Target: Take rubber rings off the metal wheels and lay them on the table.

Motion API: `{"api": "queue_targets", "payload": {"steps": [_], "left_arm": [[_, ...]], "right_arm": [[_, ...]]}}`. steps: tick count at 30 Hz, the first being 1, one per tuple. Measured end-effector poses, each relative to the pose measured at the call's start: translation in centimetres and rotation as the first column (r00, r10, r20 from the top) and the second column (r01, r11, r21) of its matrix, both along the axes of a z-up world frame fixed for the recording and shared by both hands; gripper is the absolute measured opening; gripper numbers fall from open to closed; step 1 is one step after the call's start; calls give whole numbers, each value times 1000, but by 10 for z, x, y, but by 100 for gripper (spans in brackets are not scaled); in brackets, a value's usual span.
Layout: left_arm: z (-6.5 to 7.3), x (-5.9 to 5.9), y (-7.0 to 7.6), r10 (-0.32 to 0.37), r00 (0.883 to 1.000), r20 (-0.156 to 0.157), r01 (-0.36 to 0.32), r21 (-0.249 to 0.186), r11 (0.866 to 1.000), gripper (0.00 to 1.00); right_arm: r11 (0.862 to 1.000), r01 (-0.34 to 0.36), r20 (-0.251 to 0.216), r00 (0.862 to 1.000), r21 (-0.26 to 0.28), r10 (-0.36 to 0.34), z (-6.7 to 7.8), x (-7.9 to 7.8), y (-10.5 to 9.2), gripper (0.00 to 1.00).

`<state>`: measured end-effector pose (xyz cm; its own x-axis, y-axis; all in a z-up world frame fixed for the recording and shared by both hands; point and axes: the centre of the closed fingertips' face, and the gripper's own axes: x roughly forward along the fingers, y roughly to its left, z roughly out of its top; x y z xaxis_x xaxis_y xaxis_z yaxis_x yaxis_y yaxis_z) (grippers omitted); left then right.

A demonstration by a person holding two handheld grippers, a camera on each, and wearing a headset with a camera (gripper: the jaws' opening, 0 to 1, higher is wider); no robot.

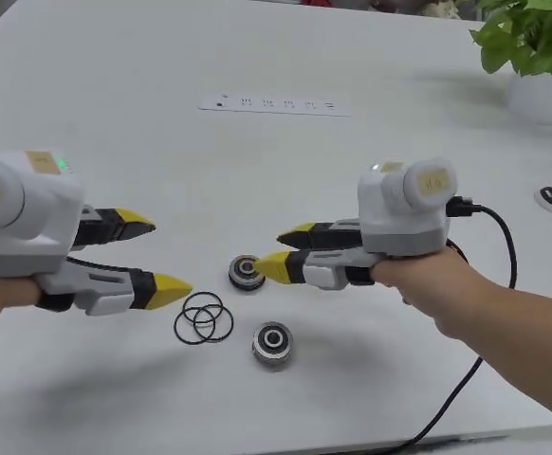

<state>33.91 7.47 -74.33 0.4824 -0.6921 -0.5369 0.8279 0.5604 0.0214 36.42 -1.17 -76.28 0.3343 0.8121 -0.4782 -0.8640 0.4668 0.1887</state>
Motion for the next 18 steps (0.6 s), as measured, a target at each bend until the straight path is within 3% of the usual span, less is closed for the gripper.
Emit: {"api": "queue_targets", "payload": {"steps": [18], "left_arm": [[-4, 8, -10, -19, 1000, -14, 19, -3, 1000, 54]], "right_arm": [[998, -27, 34, 999, -50, 28, -15, 1, -11, 31]]}}
